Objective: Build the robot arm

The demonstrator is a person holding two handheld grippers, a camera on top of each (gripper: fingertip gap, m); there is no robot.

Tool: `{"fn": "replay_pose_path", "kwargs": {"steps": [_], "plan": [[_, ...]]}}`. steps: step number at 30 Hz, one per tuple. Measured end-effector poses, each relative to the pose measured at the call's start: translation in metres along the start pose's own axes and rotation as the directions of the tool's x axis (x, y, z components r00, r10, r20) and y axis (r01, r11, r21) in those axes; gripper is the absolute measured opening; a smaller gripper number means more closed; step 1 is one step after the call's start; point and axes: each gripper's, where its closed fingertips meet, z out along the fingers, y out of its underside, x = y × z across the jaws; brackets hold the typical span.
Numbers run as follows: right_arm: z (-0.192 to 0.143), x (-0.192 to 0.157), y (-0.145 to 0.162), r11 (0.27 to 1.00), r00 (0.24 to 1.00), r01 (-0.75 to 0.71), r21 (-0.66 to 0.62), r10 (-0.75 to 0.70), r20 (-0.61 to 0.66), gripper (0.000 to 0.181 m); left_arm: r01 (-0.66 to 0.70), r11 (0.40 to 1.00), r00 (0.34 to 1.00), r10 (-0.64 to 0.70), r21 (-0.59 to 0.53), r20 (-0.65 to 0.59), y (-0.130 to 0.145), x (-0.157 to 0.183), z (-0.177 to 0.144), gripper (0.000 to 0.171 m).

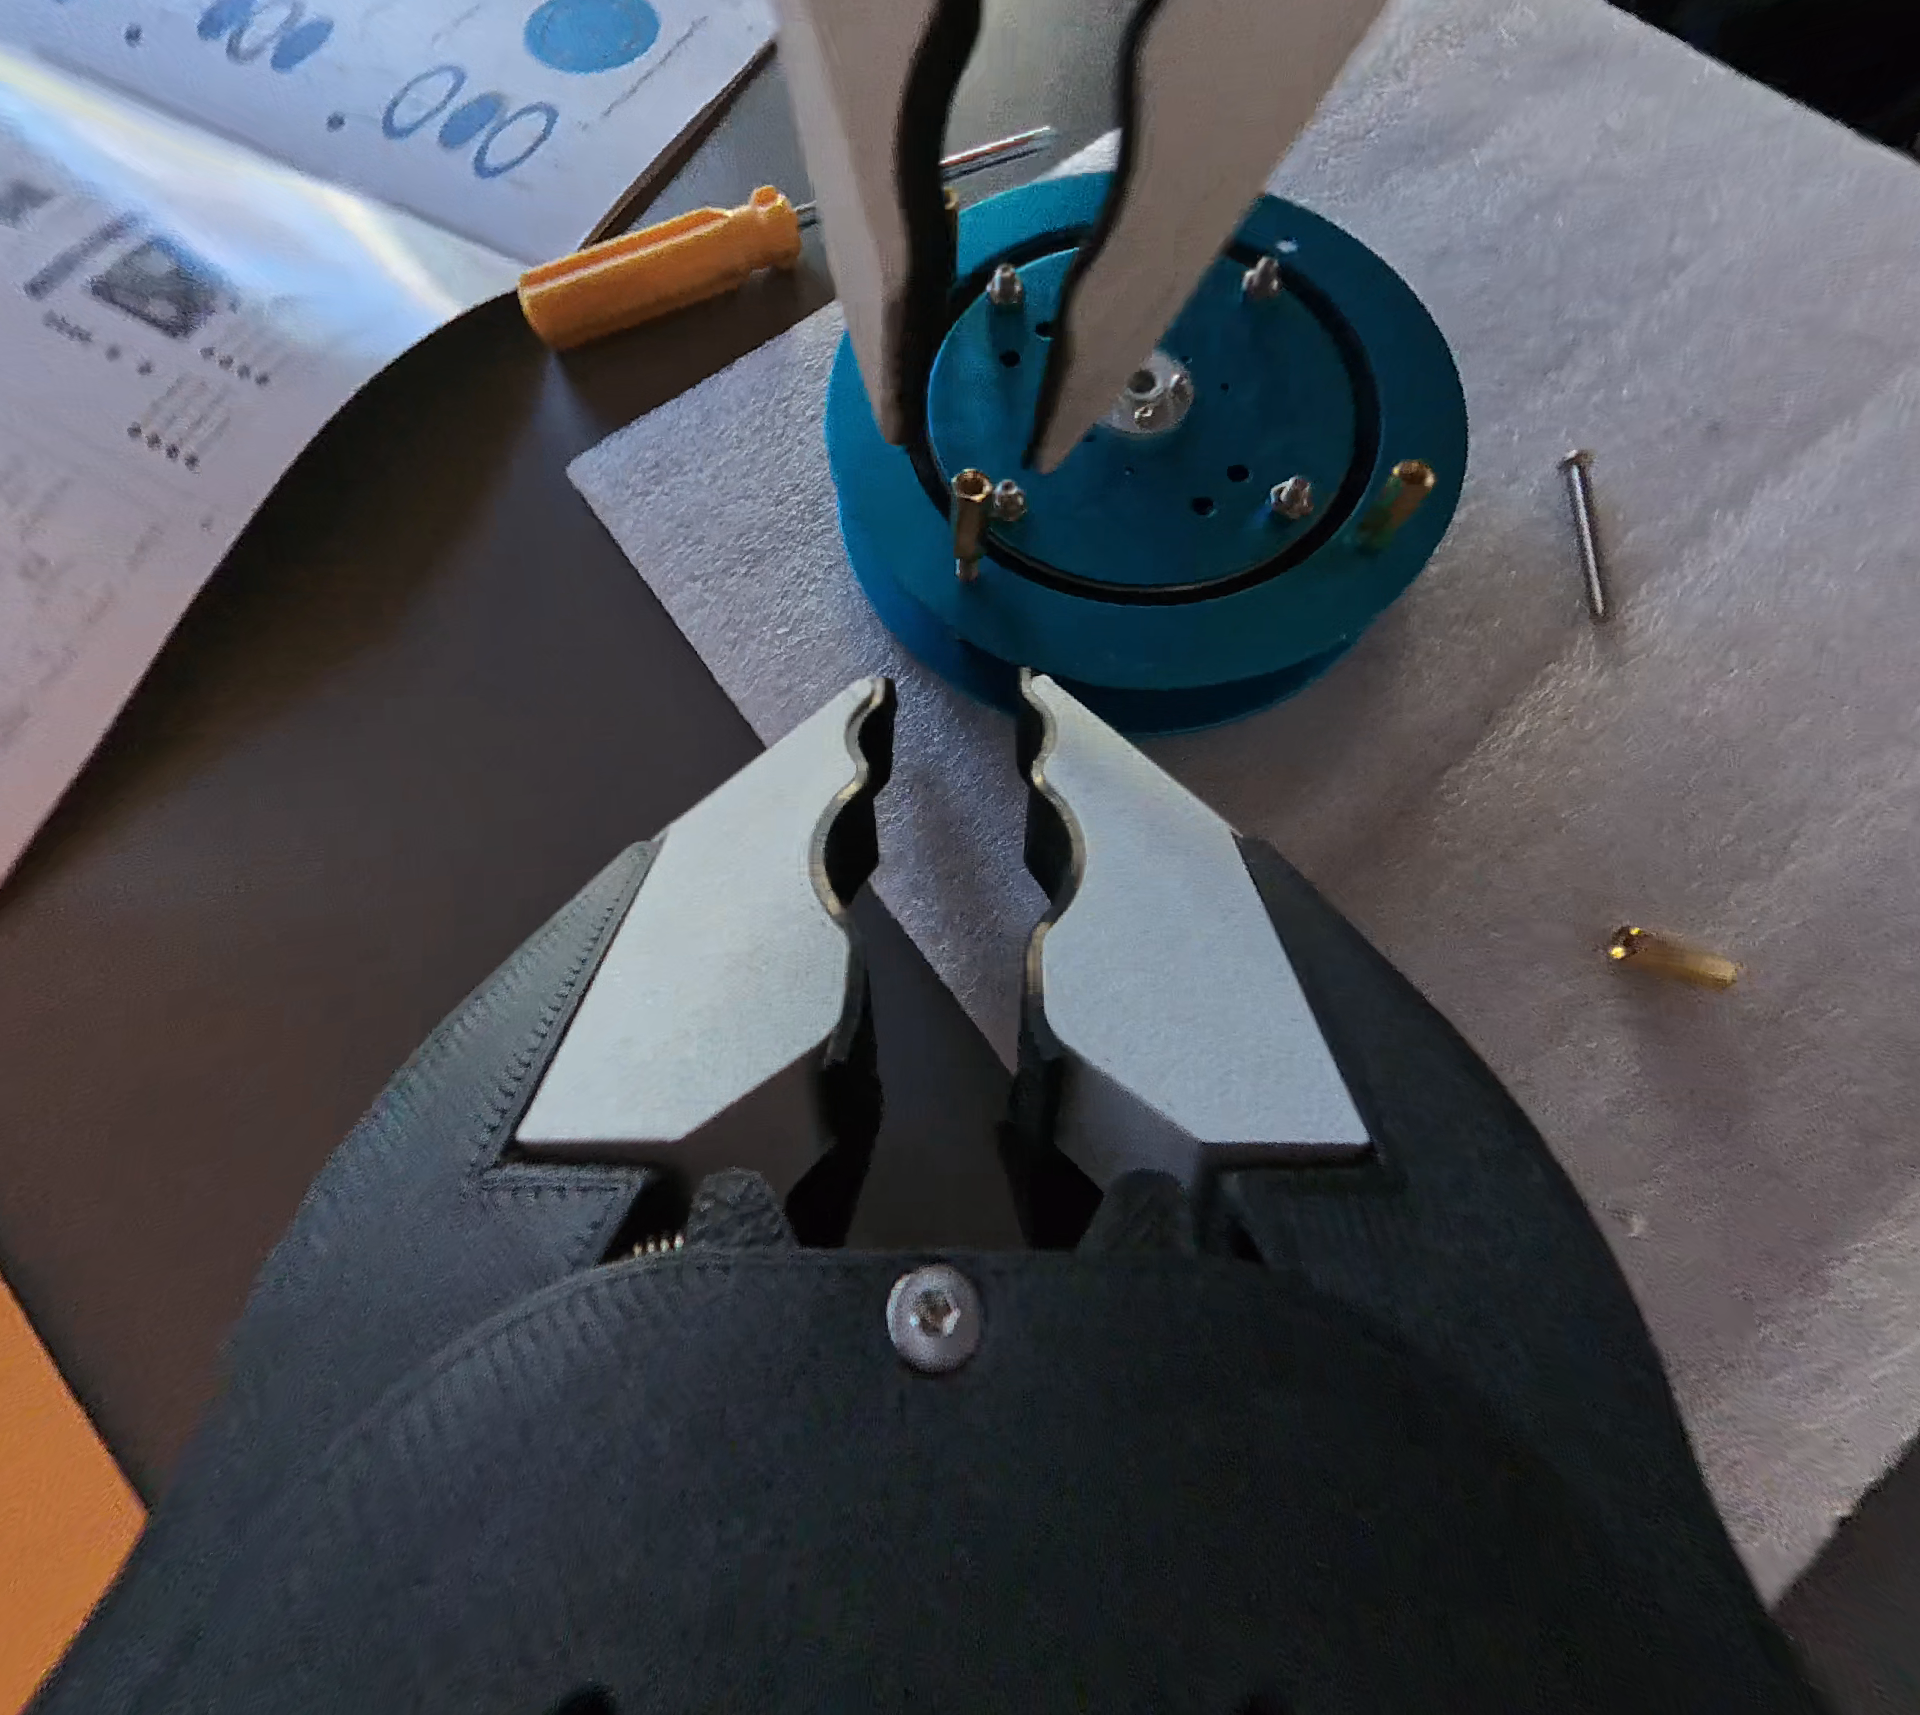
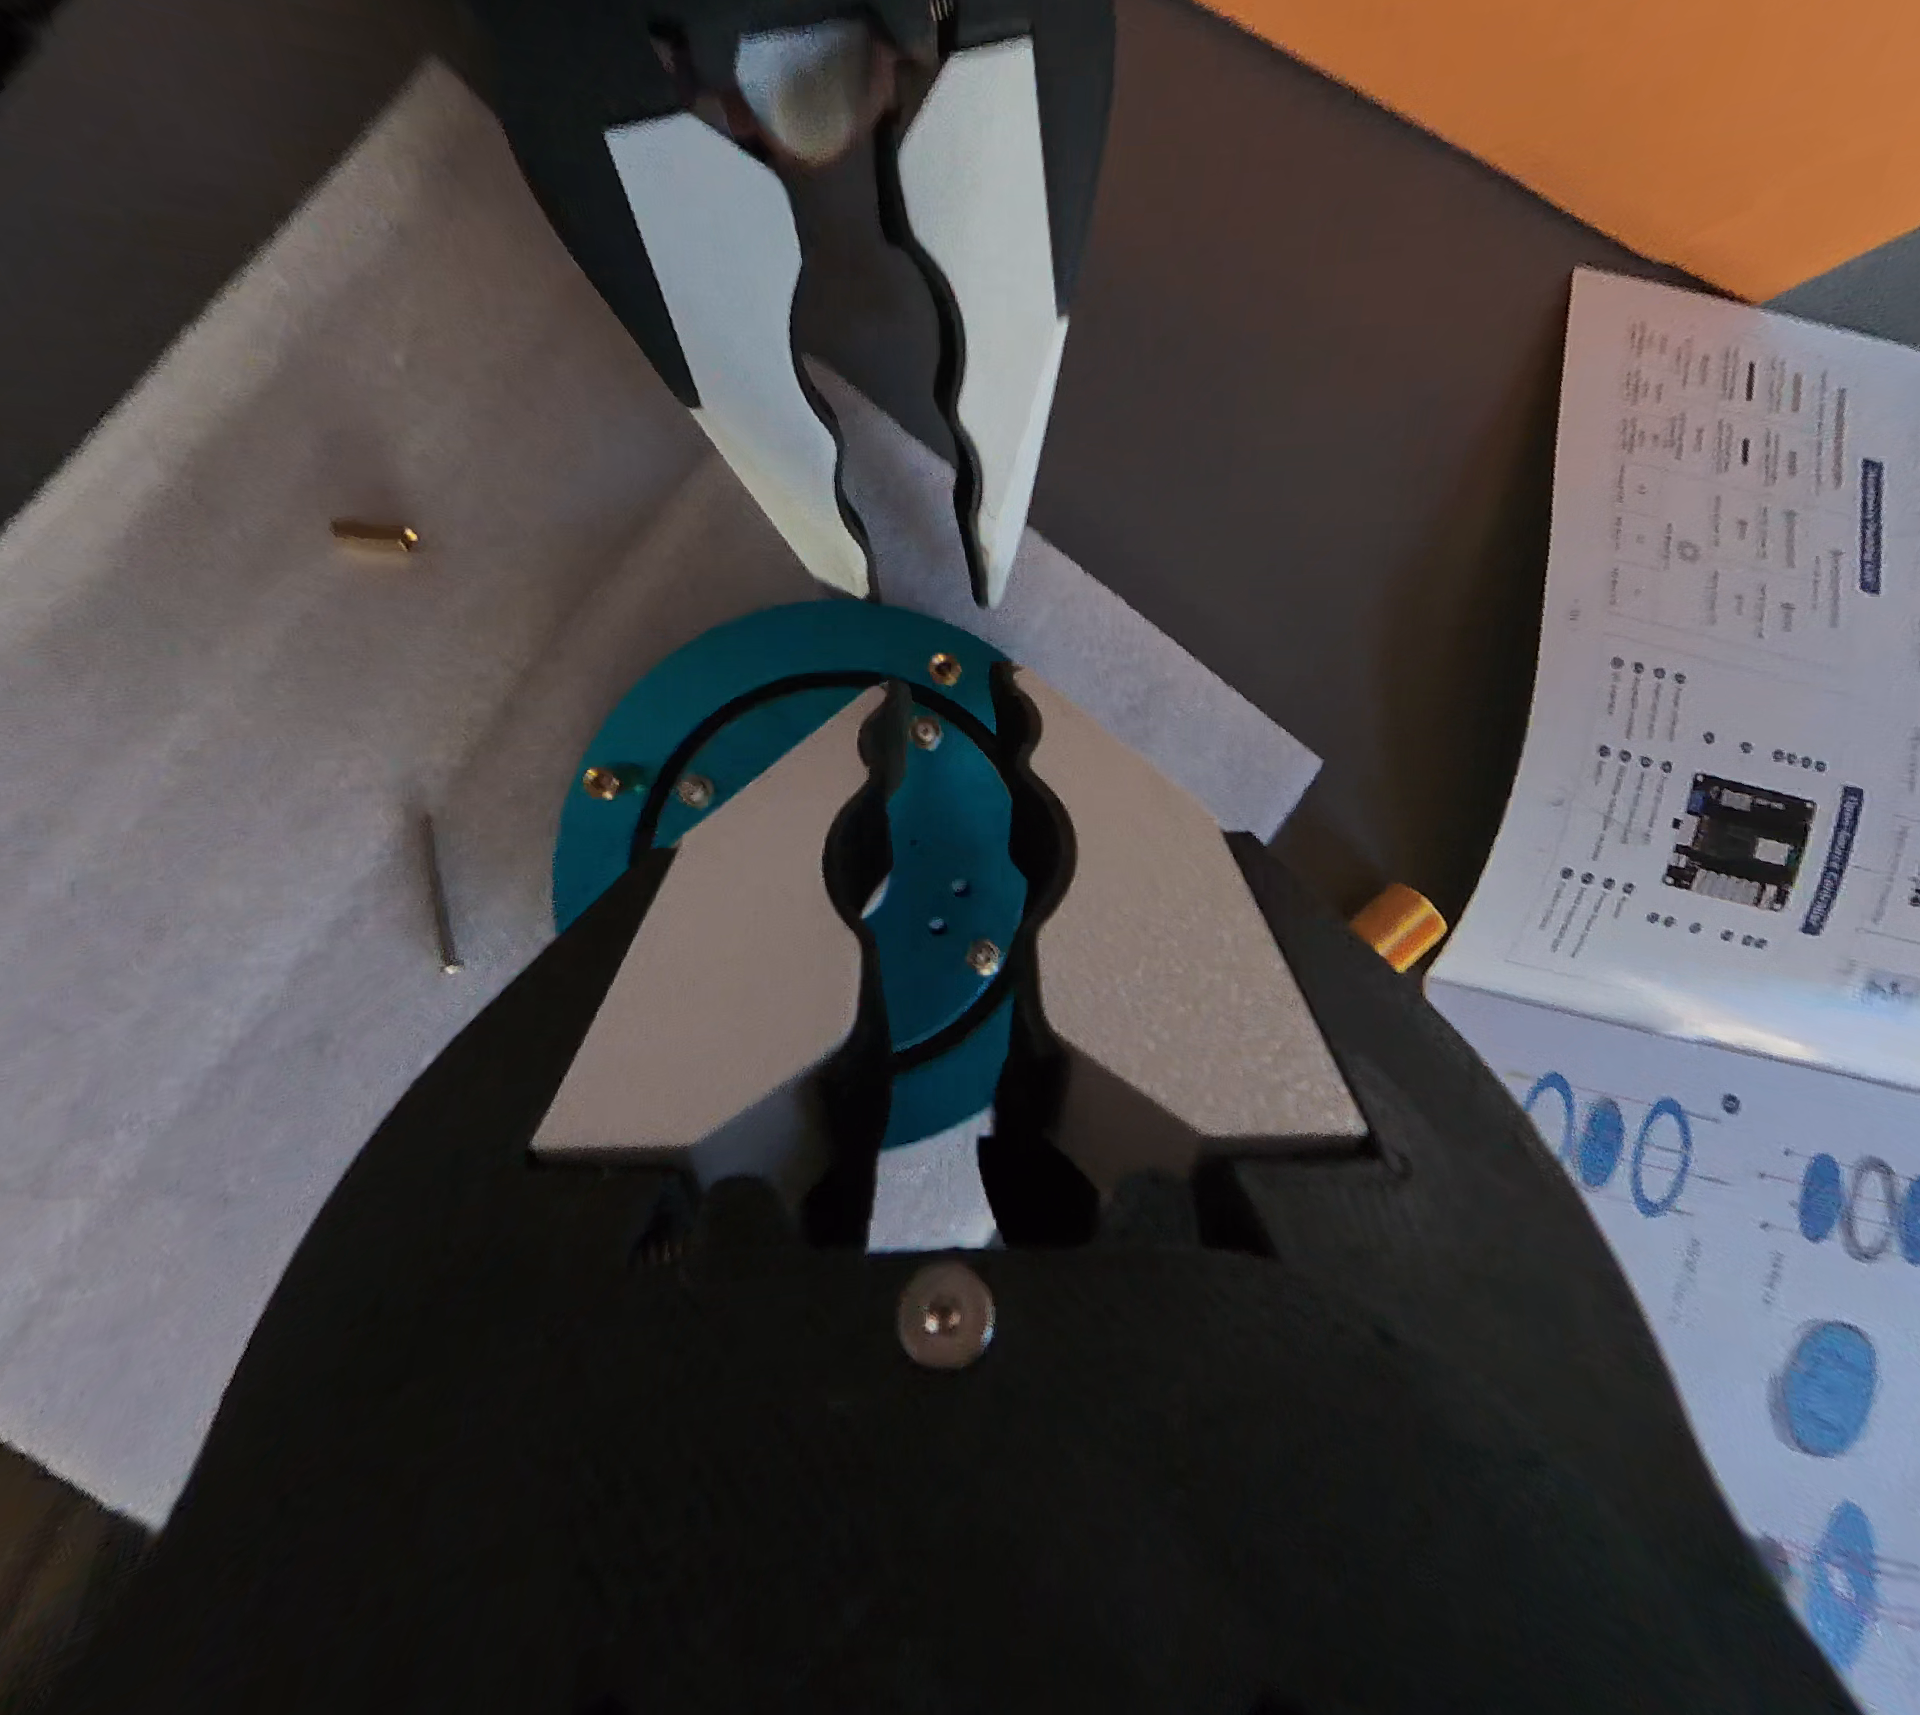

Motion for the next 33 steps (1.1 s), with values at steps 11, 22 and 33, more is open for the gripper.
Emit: {"fn": "replay_pose_path", "kwargs": {"steps": [11,22,33], "plan": [[0.002,-0.004,-0.002,0.997,1.000,-0.008,-0.078,0.008,0.004,0.015,-0.126,0.990,0.980,0.134,0.064,-0.150,-0.006,0.002,0.000,0.011],[-0.003,-0.009,0.002,0.993,0.993,-0.101,-0.066,0.097,-0.063,0.015,-0.253,0.966,0.945,0.259,0.054,-0.202,-0.002,0.002,0.005,0.009],[-0.005,0.000,-0.003,0.985,0.978,-0.154,-0.083,0.139,-0.156,0.016,-0.225,0.974,0.959,0.227,0.034,-0.172,0.000,-0.003,0.005,0.000]]}}
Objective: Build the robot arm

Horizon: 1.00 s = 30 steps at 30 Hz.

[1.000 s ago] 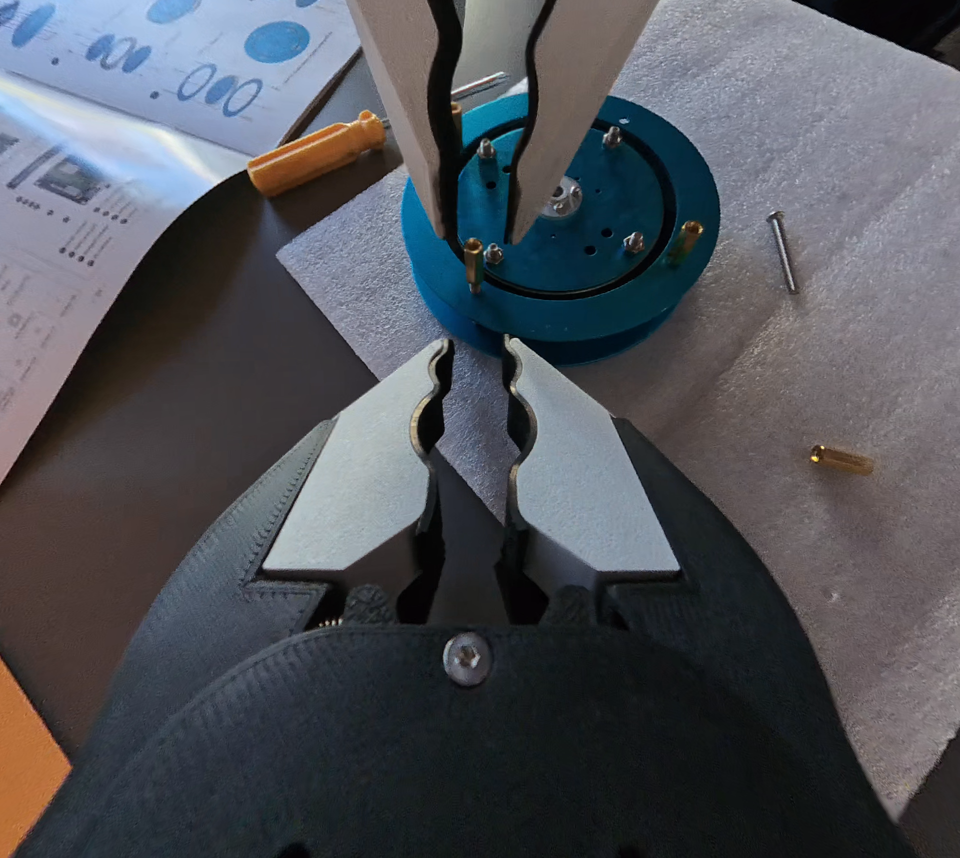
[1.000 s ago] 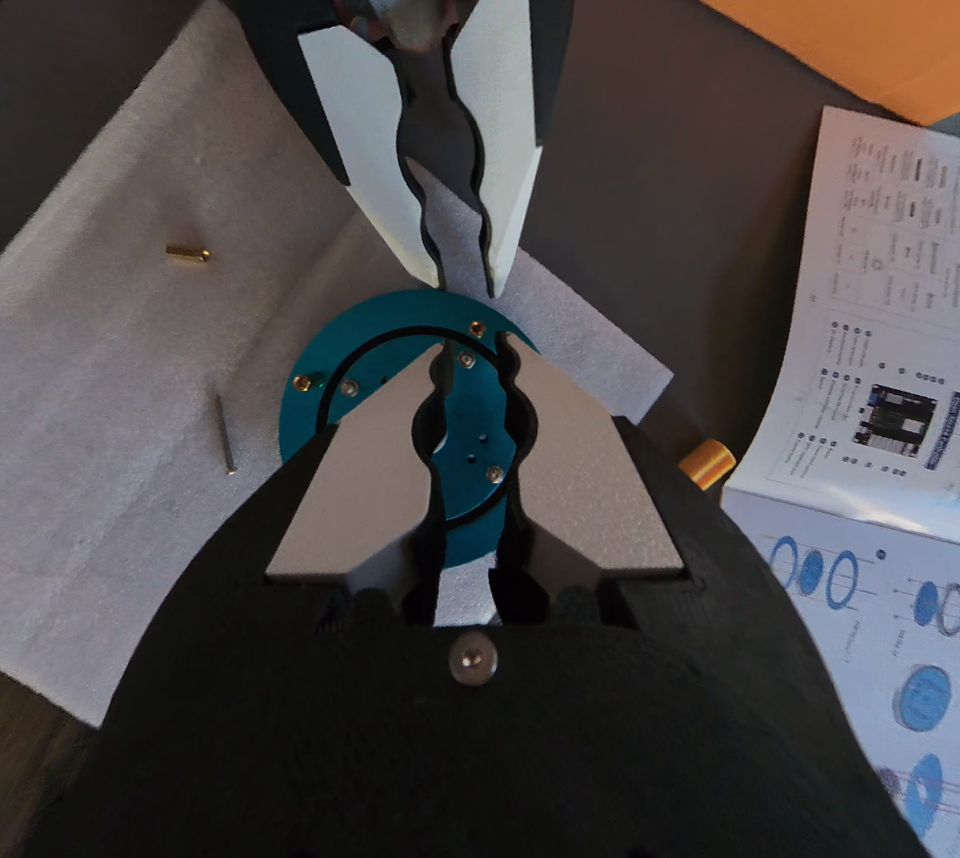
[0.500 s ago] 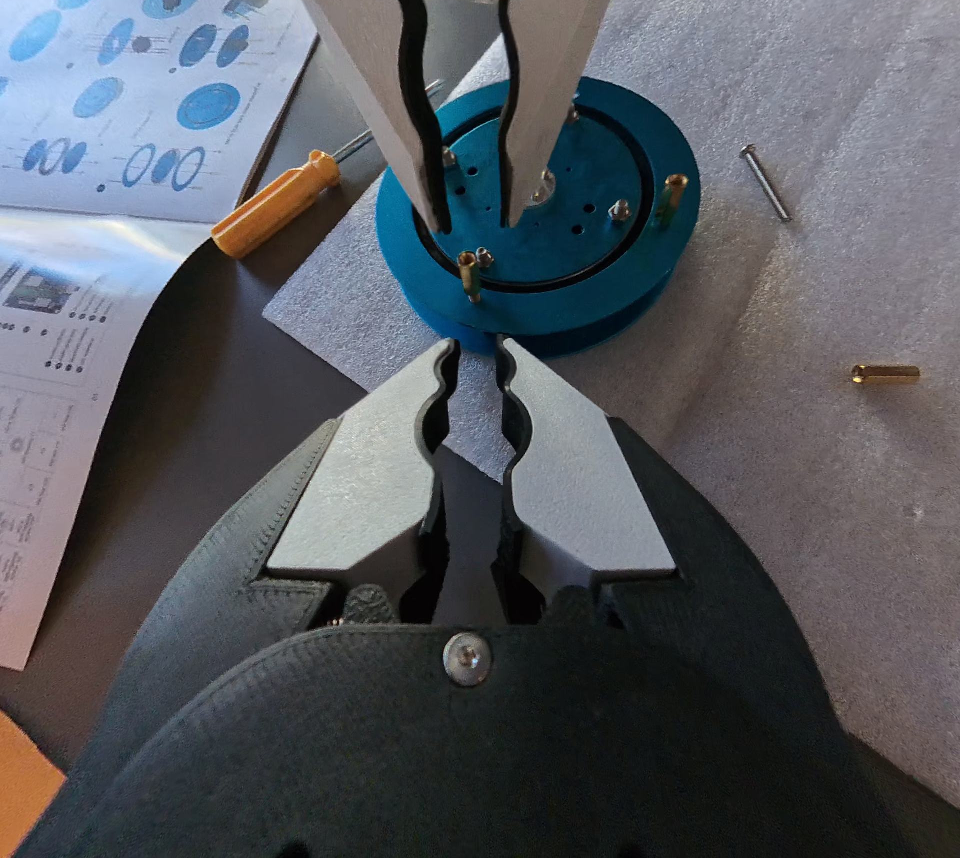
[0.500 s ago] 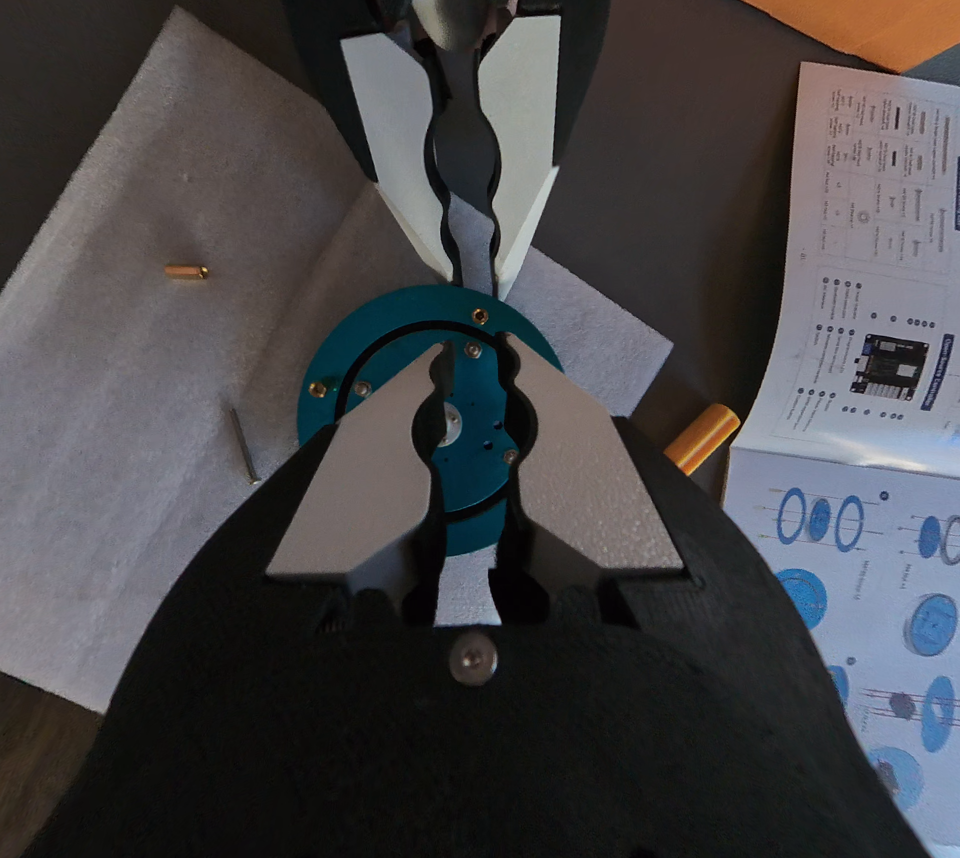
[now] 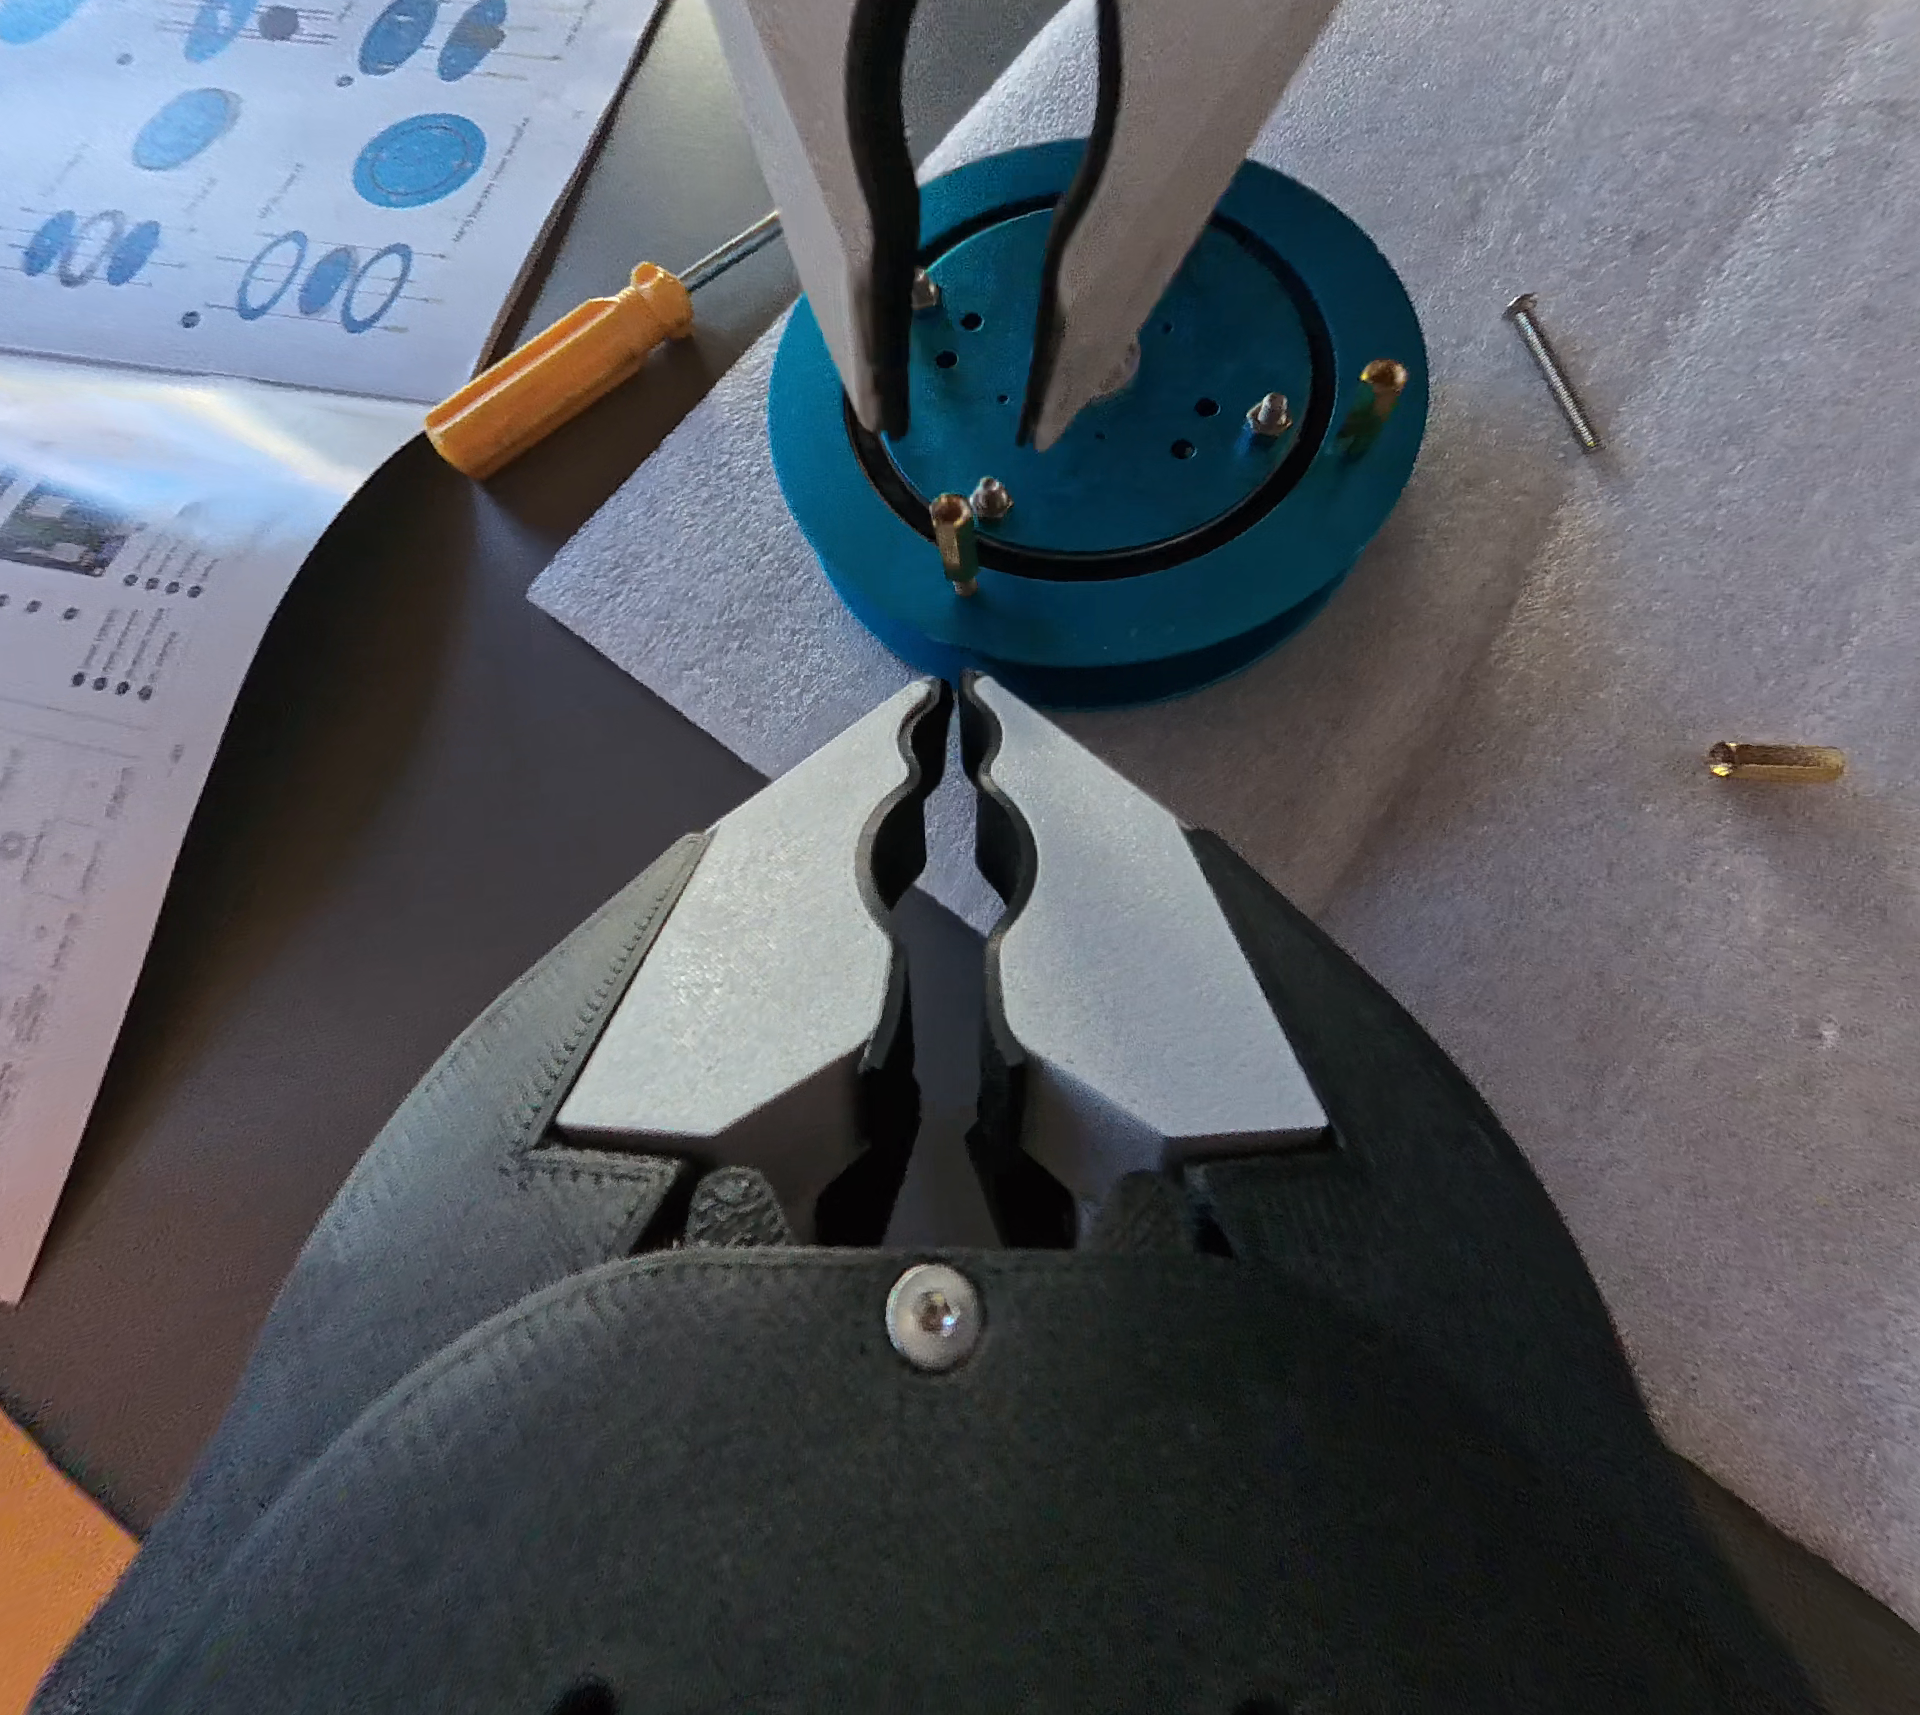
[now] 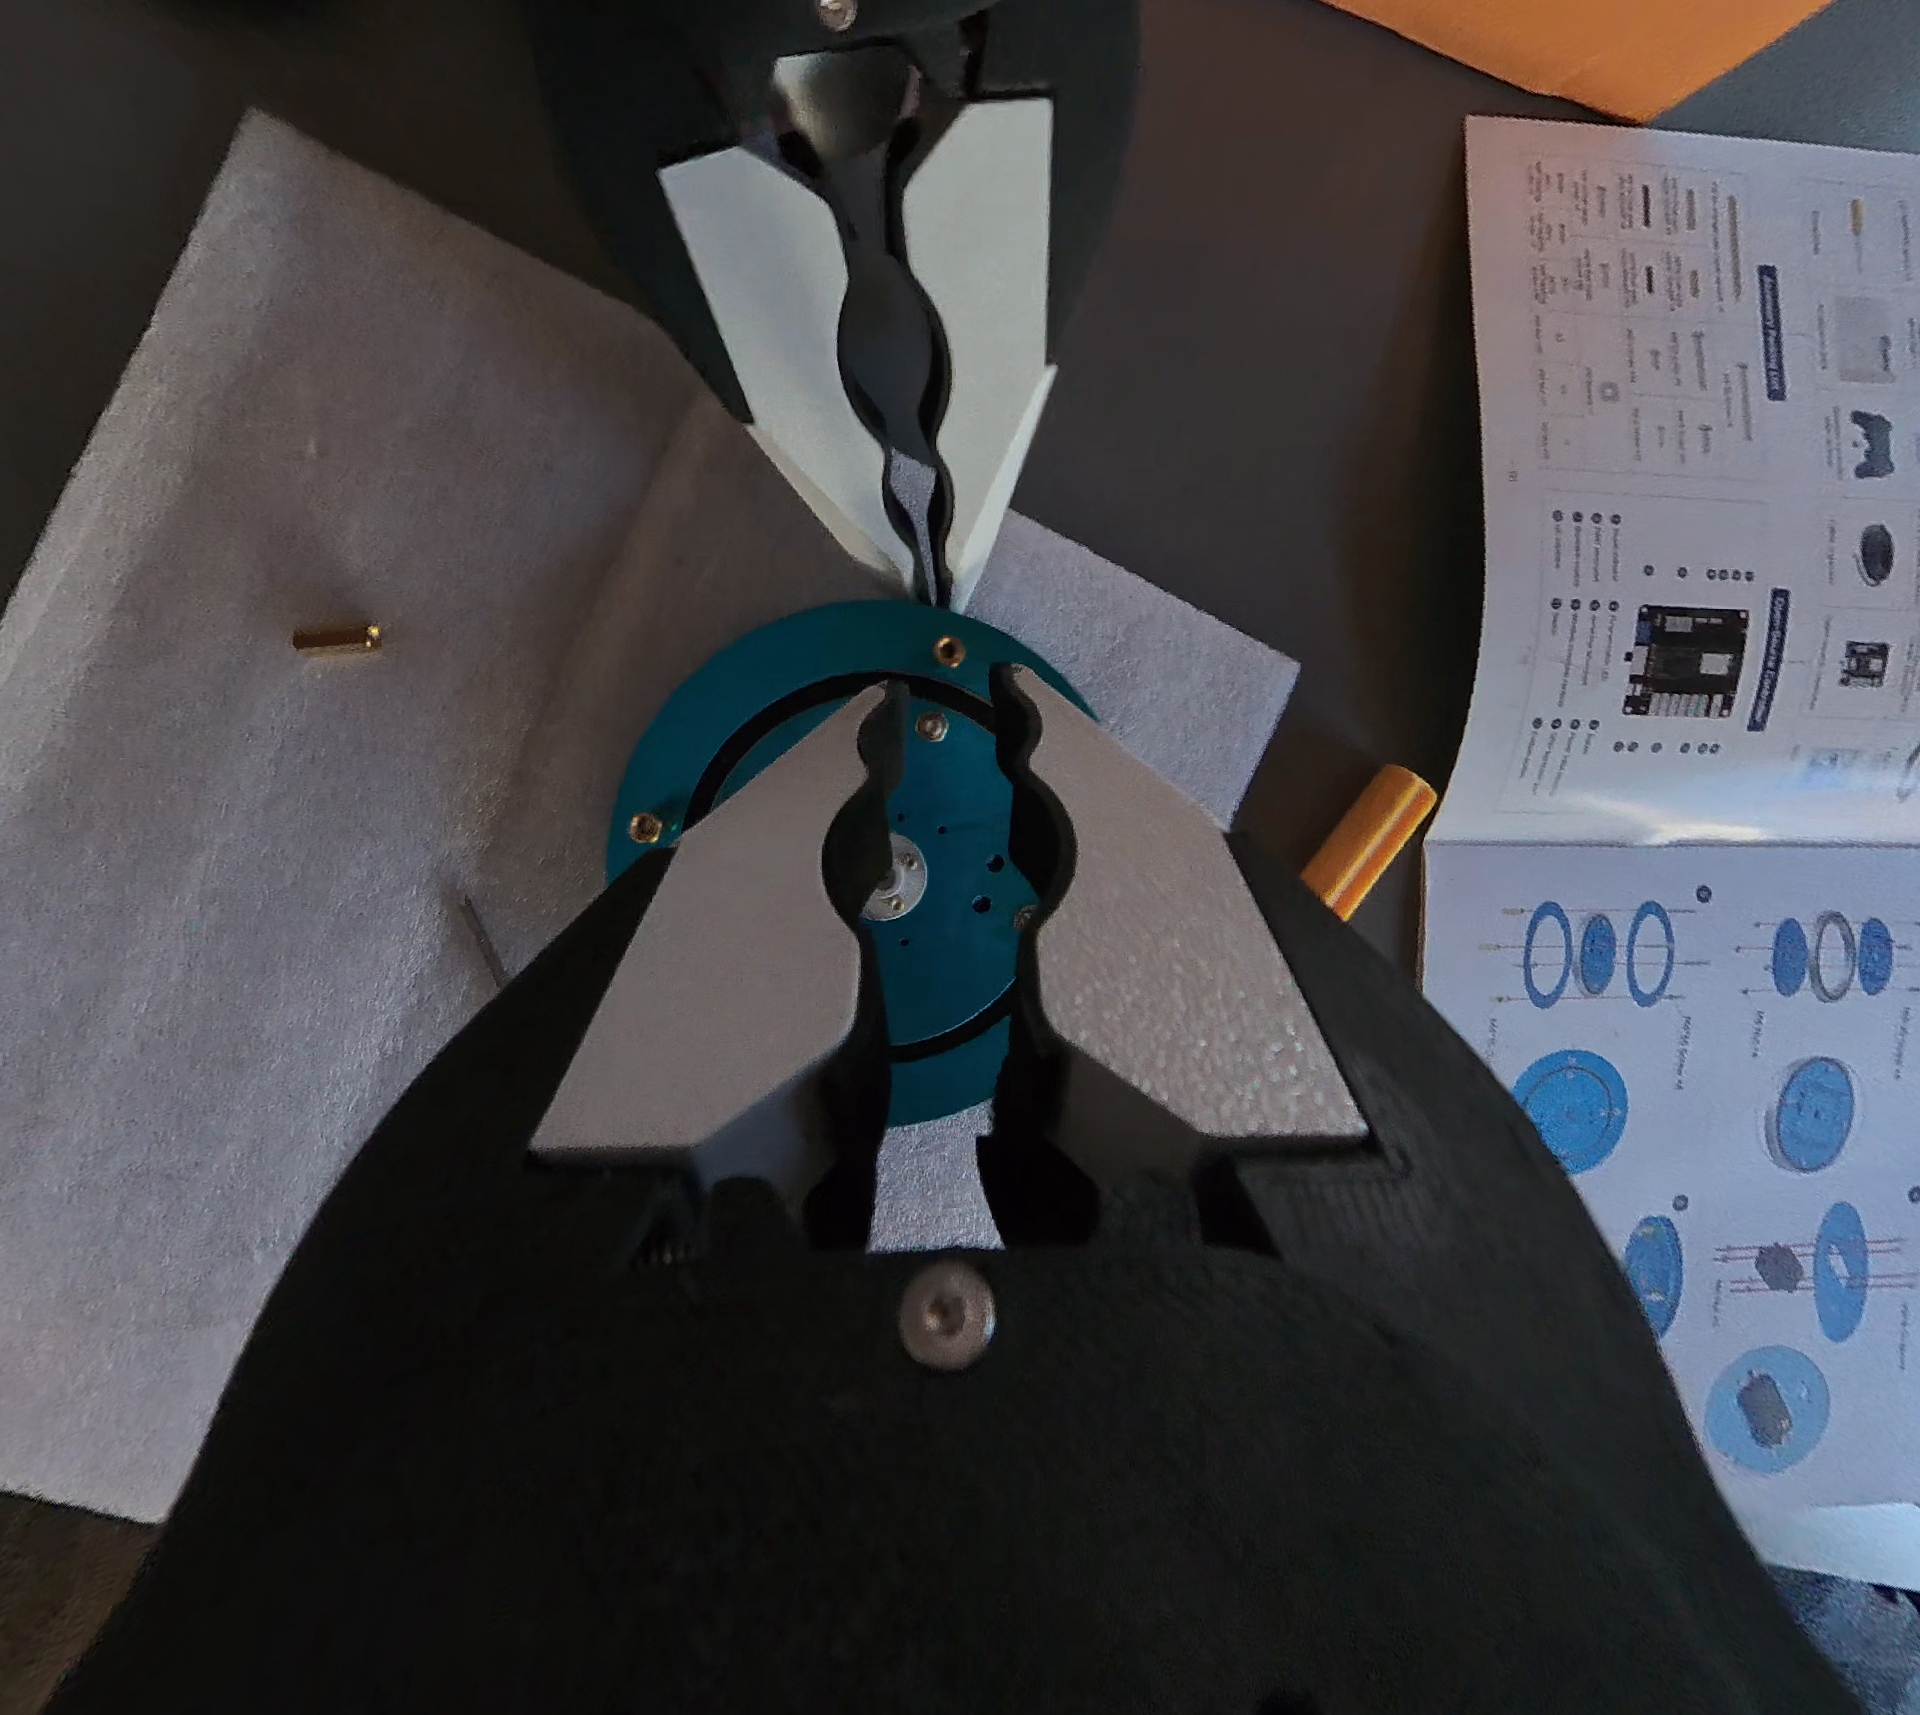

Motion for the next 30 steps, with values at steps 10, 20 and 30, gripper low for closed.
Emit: {"fn": "replay_pose_path", "kwargs": {"steps": [10,20,30], "plan": [[0.010,0.002,-0.005,0.998,0.999,-0.043,-0.034,0.044,0.026,0.016,0.149,0.974,0.989,-0.145,0.171,-0.034,-0.019,-0.001,-0.024,0.006],[0.015,0.001,0.001,0.978,0.996,0.083,-0.190,-0.078,0.032,0.005,0.228,0.966,0.972,-0.219,0.118,-0.089,-0.012,-0.005,-0.016,0.005],[0.017,-0.001,0.007,0.959,0.994,-0.110,-0.260,0.104,-0.035,0.005,0.211,0.970,0.977,-0.204,0.120,-0.070,-0.012,-0.004,-0.016,0.003]]}}
